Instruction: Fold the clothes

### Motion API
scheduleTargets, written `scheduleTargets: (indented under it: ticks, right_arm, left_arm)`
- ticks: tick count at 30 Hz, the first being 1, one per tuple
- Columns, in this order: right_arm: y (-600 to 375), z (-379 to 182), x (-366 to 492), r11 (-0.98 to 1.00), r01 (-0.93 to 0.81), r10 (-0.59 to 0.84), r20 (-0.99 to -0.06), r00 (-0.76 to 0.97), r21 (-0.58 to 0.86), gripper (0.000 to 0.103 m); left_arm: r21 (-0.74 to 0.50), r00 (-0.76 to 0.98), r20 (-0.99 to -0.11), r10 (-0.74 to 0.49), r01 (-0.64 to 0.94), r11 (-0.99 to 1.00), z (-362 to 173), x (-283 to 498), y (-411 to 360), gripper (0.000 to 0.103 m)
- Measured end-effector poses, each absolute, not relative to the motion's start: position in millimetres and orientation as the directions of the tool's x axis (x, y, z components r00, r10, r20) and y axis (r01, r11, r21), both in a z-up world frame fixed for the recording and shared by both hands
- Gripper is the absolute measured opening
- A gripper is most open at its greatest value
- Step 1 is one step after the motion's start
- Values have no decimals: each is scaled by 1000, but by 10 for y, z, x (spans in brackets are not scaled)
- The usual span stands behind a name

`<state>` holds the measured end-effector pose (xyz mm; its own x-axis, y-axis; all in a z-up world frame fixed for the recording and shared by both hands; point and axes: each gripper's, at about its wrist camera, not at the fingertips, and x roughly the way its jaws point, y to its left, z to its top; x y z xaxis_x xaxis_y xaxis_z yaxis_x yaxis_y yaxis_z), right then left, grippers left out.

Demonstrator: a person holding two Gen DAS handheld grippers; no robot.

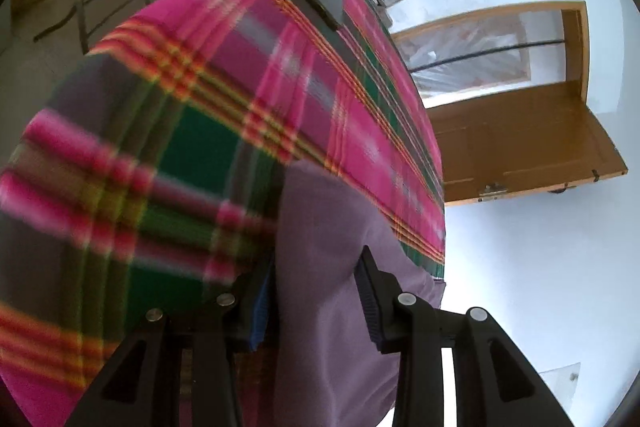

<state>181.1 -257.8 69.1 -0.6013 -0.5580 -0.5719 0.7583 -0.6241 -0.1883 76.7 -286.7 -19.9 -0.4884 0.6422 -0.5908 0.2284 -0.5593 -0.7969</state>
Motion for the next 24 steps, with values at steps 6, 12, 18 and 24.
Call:
scheduleTargets:
  ticks: [6,12,18,24]
  right_arm:
    - [-2519,712,1772,-630,758,-566,-569,-597,-168,13]
    - [-2548,693,1722,-619,771,-576,-580,-576,-151,12]
    - [-2587,762,1719,-610,775,-593,-556,-583,-163,12]
    - [-2662,876,1717,-589,798,-637,-535,-556,-129,12]
  left_arm:
    - [-807,-471,-585,660,254,-533,-302,669,-2895,22]
    - [-811,-472,-579,665,255,-526,-300,679,-2917,17]
    - [-810,-494,-576,651,237,-537,-130,681,-2893,15]
    - [-790,-530,-596,604,251,-559,15,831,-3045,15]
